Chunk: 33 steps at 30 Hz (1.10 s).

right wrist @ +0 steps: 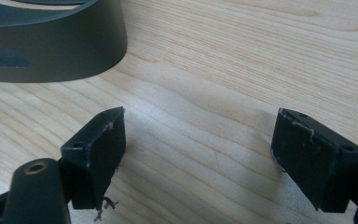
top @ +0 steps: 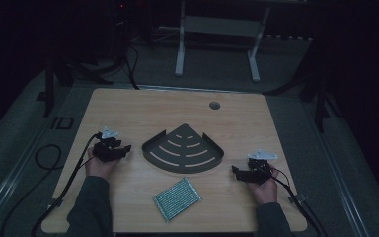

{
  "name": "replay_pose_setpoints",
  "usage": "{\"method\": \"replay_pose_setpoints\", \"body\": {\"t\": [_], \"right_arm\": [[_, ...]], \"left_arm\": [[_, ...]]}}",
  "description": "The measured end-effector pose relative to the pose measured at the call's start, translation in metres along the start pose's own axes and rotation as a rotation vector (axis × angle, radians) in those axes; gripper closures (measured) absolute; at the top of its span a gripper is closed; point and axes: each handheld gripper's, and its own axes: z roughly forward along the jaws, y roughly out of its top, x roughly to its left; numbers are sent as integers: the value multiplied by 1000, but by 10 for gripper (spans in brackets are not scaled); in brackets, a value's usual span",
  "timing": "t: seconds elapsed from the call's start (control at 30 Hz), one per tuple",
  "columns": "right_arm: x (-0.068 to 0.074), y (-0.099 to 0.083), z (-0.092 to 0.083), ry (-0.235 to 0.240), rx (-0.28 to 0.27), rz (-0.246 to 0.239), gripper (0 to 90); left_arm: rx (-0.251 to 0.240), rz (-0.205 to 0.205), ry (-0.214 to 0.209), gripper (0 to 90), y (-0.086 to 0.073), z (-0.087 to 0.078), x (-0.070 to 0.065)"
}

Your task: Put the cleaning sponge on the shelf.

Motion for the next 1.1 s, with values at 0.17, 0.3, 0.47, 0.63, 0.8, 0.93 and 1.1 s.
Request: {"method": "replay_pose_setpoints", "body": {"t": [0.17,0.3,0.47,0.63,0.8,0.93,1.1], "right_arm": [[0,0,0,0,0,-1,174],[0,0,0,0,0,-1,174],[0,0,0,0,-1,-1,174],[0,0,0,0,0,-1,174],[0,0,0,0,0,-1,174],[0,0,0,0,0,0,174],[0,0,0,0,0,-1,174]], "left_arm": [[-20,-22,-14,491,3,-6,-2],[-25,-28,-47,513,6,-12,-7],[-3,4,-61,519,12,-20,-16],[25,22,-60,568,16,-29,-21],[55,28,-69,609,21,-40,-20],[66,52,-87,639,25,-51,-24],[78,95,-129,754,31,-62,-34]]}}
